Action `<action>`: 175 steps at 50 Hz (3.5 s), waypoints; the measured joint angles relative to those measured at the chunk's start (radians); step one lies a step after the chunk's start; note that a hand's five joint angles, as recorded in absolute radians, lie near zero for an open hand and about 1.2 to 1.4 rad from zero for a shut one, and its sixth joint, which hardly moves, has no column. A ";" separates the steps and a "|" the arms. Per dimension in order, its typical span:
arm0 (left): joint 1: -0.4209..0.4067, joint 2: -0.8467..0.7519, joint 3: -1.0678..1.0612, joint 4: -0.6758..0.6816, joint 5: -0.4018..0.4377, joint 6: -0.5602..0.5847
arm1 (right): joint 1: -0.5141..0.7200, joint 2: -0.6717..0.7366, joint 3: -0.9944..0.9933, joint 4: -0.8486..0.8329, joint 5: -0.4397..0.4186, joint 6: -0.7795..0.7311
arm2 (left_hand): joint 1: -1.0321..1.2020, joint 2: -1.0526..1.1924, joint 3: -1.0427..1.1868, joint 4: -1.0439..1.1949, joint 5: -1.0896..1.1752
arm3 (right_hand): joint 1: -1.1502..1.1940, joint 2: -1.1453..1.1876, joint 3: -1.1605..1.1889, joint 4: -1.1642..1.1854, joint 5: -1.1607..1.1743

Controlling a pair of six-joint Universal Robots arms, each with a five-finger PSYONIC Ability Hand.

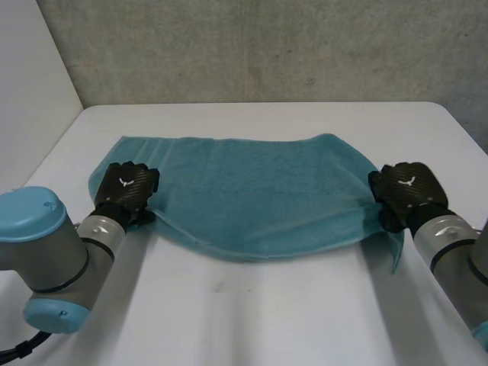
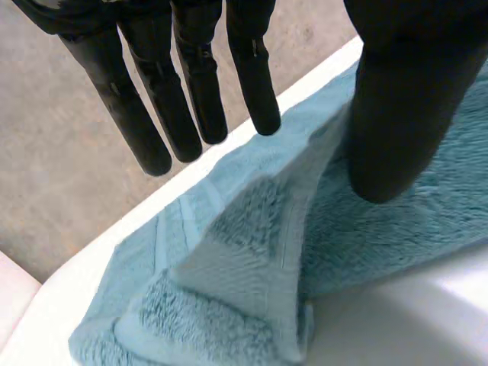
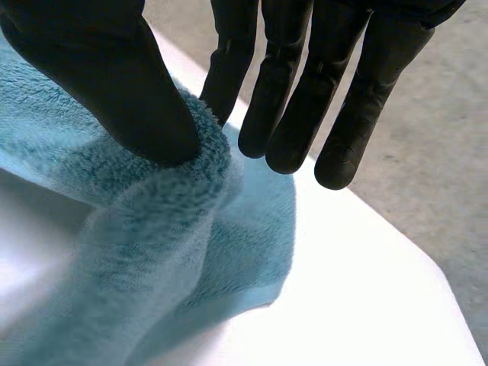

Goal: Fold the laundry

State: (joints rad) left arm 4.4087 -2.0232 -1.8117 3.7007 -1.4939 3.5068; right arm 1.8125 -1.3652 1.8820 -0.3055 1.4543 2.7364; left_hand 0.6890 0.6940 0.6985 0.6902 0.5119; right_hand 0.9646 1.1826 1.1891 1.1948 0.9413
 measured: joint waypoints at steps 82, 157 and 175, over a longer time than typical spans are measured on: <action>0.182 -0.014 0.424 -0.519 0.099 0.425 | 0.006 0.311 -0.762 0.632 0.195 -0.406 | 0.463 0.506 0.494 0.505 0.425 | 0.020 0.000 0.000 0.000 0.000; 0.043 0.851 0.207 -0.210 0.134 0.146 | 0.353 0.707 -1.070 0.366 -0.384 0.551 | 0.463 0.508 0.496 0.505 0.448 | -0.750 -0.954 -0.970 -0.954 -0.875; 0.045 0.846 0.197 -0.208 0.134 0.142 | 0.419 0.880 -1.253 0.361 -0.382 0.693 | 0.463 0.508 0.496 0.505 0.448 | -0.673 -0.845 -0.853 -0.861 -0.804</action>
State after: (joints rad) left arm 4.4540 -1.1768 -1.6145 3.4930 -1.3602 3.6486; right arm 2.2314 -0.4850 0.6287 0.0552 1.0720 3.4299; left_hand 1.1522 1.2023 1.1947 1.1955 0.9601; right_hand 0.2916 0.3372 0.3361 0.3338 0.1370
